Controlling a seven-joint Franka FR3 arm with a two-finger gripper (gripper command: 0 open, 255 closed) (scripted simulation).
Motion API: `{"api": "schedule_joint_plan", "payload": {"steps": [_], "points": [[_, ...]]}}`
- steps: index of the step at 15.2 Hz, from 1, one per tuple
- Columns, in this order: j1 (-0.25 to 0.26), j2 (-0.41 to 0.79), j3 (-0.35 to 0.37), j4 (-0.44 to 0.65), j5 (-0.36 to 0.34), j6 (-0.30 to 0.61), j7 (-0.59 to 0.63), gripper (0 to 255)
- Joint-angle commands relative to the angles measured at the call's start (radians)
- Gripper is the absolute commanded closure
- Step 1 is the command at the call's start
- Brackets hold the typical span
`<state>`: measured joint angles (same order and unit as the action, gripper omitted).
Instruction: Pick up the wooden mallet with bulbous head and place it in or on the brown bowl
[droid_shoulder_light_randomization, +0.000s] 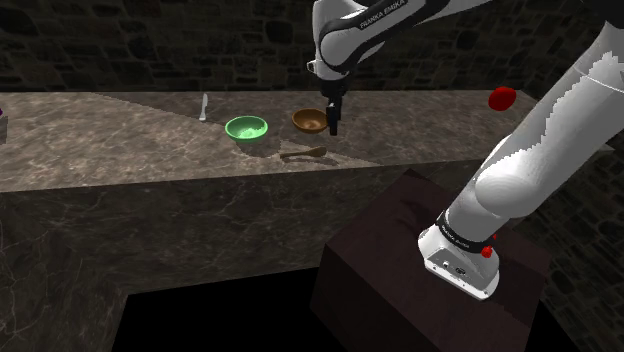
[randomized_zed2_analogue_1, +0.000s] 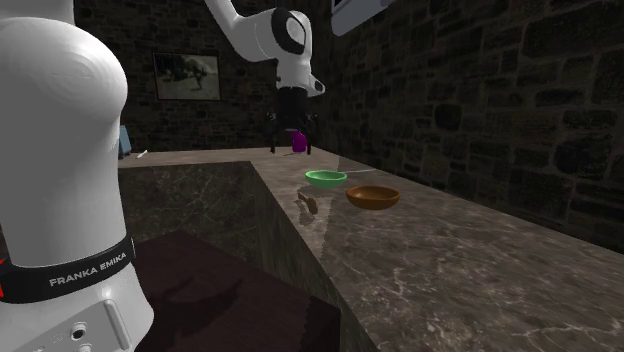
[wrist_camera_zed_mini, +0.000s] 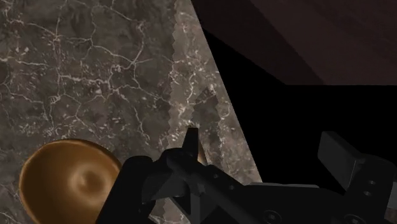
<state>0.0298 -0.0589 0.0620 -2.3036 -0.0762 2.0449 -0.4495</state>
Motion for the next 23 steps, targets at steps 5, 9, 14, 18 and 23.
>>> {"api": "schedule_joint_plan", "payload": {"steps": [5,9,14,18,23], "points": [[0.016,0.232,0.014,0.126,-0.068,0.102,-0.060,0],[0.032,0.388,0.020,0.232,-0.118,0.146,-0.093,0],[0.048,0.518,0.020,0.324,-0.160,0.181,-0.118,0],[0.047,0.547,0.013,0.309,-0.170,0.226,-0.111,0],[0.046,0.568,0.009,0.300,-0.177,0.255,-0.107,0]]}}
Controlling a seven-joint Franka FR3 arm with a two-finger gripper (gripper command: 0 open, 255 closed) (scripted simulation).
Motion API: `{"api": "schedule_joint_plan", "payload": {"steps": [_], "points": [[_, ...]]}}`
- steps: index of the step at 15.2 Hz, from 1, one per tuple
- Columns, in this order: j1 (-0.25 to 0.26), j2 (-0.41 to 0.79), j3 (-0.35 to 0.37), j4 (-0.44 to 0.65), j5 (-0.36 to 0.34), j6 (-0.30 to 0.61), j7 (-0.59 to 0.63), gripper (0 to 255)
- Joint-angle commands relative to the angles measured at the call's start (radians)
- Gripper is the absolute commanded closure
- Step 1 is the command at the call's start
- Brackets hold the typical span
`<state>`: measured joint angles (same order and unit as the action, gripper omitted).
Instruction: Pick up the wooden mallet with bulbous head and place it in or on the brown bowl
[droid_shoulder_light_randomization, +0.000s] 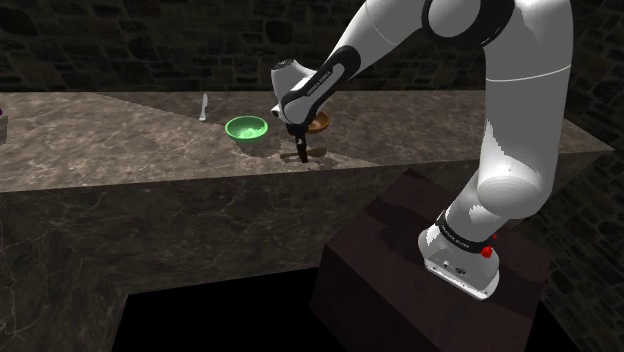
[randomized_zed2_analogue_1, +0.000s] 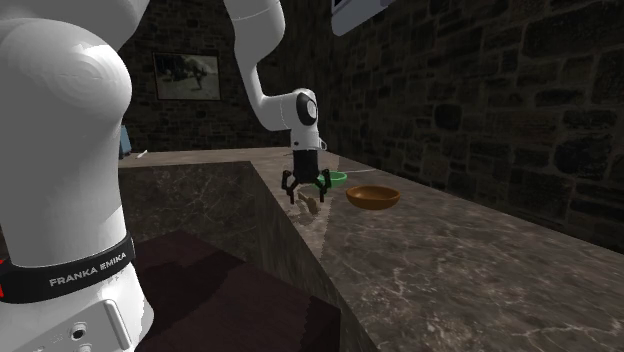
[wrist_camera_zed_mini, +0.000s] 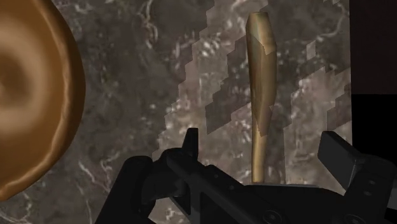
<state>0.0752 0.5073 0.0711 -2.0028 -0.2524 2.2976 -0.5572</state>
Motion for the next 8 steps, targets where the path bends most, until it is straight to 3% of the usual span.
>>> {"api": "schedule_joint_plan", "payload": {"steps": [1,5,6,8], "points": [[0.000,0.001,0.000,-0.001,-0.001,0.002,0.001,0],[0.000,0.001,0.000,-0.001,-0.001,0.002,0.001,0],[0.000,0.001,0.000,-0.001,-0.001,0.002,0.001,255],[0.000,0.001,0.000,-0.001,-0.001,0.002,0.001,255]]}}
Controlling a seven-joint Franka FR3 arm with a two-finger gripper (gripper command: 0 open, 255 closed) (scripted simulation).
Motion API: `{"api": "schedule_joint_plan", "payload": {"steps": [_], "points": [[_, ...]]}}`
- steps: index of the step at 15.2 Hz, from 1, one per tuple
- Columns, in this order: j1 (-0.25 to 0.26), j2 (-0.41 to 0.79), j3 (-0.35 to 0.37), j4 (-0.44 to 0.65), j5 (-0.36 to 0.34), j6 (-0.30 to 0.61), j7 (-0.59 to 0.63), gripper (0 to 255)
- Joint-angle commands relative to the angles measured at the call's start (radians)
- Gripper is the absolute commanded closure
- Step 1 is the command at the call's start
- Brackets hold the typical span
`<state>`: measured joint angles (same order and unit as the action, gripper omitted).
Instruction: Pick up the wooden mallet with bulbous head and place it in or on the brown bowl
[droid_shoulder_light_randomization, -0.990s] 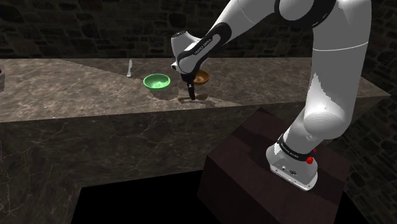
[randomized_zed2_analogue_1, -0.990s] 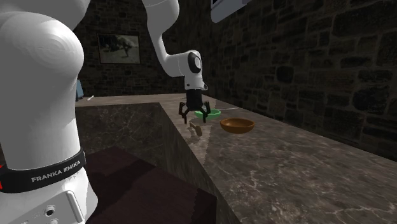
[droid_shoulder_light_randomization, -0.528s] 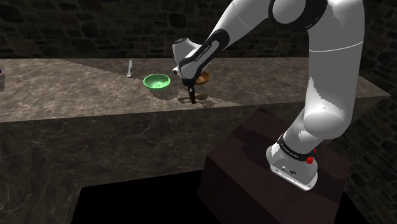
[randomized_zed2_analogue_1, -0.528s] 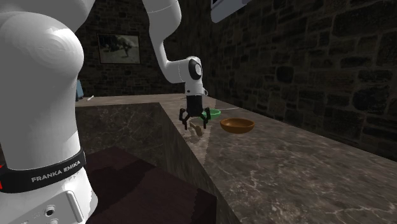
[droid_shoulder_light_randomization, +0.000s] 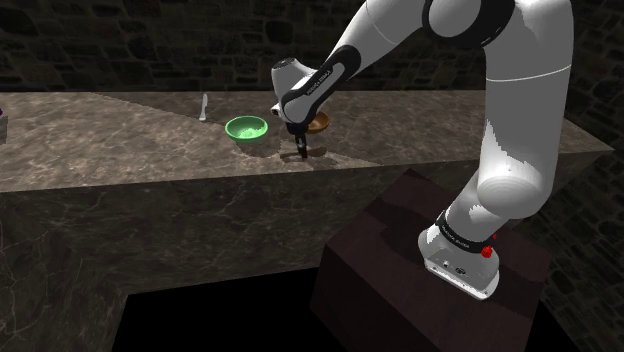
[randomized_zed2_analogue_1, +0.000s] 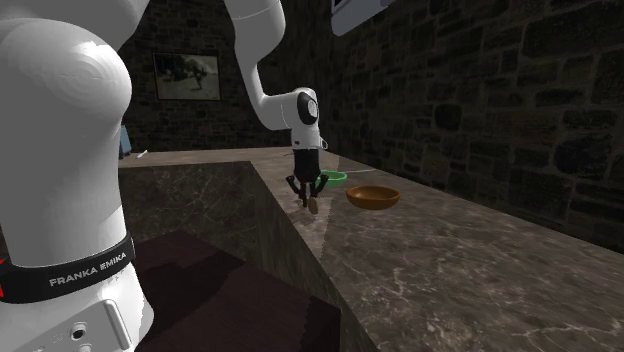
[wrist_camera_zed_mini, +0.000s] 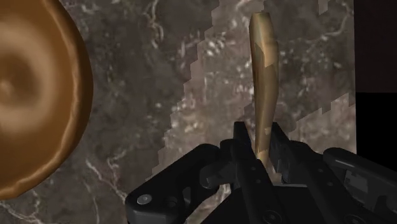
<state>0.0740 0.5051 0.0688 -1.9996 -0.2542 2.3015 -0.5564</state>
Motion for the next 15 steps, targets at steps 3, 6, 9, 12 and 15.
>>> {"api": "schedule_joint_plan", "payload": {"steps": [3,6,9,12,15], "points": [[0.001,0.006,0.002,-0.002,0.001,-0.001,-0.001,255],[0.000,0.006,0.001,-0.001,0.001,-0.001,-0.002,255],[0.000,-0.018,0.005,-0.006,0.006,-0.020,-0.005,255],[-0.002,-0.049,0.009,-0.007,0.013,-0.050,-0.013,255],[-0.004,-0.079,0.012,-0.007,0.020,-0.080,-0.021,255]]}}
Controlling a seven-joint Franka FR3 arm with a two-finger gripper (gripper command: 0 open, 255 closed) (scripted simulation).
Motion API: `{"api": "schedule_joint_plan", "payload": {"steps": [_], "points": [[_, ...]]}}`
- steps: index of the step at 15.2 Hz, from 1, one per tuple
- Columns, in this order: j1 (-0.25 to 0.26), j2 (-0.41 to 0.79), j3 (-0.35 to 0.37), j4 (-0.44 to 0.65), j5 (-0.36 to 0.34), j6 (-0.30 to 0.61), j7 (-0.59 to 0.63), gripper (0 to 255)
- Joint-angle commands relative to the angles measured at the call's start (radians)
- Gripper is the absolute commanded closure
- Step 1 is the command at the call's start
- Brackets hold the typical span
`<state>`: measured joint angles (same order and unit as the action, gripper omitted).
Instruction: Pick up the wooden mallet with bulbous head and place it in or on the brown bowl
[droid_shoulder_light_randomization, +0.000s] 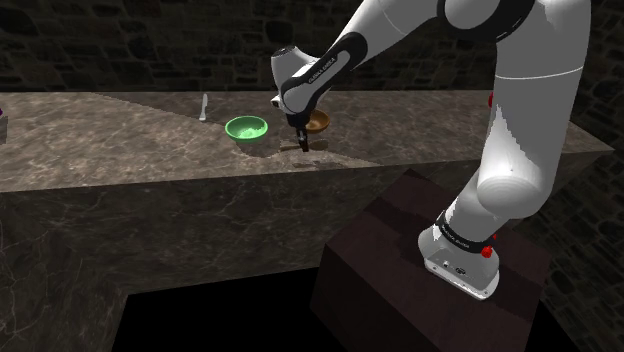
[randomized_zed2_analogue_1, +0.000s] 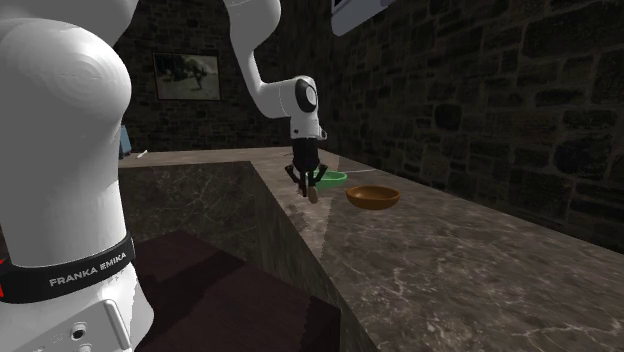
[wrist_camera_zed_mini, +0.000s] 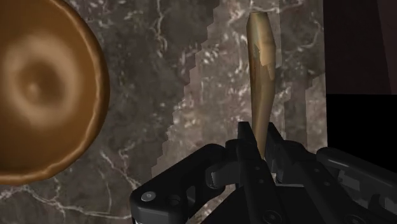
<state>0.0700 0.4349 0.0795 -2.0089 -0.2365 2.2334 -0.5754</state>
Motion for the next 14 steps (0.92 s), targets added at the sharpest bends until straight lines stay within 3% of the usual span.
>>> {"api": "schedule_joint_plan", "payload": {"steps": [1,14], "points": [[-0.001,-0.019,0.002,0.003,0.005,-0.022,-0.005,255],[-0.005,-0.132,0.013,0.031,0.033,-0.160,-0.038,255]]}}
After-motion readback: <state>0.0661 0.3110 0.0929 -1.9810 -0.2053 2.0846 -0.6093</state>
